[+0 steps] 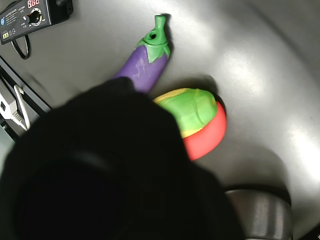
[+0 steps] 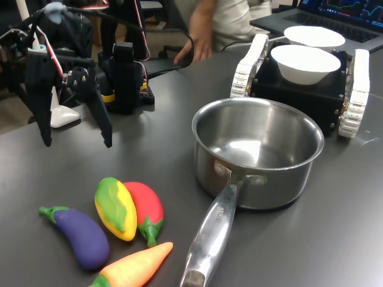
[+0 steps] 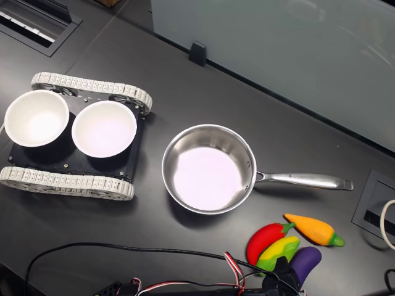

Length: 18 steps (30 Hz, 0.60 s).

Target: Pick up the brinjal and place them in the pan

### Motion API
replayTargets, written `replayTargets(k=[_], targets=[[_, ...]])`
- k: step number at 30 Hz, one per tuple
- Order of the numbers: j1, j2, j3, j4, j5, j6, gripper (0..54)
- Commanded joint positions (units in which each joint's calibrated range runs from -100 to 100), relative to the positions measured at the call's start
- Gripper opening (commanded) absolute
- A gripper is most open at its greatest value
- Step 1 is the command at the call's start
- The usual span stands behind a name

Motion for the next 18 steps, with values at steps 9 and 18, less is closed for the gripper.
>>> replayTargets(k=[9, 18], targets=[[-2.24, 9.07, -10.43, -6.08, 1.56, 1.36, 35.0], [0.51, 15.49, -14.52, -7.44, 2.83, 1.19, 34.7]])
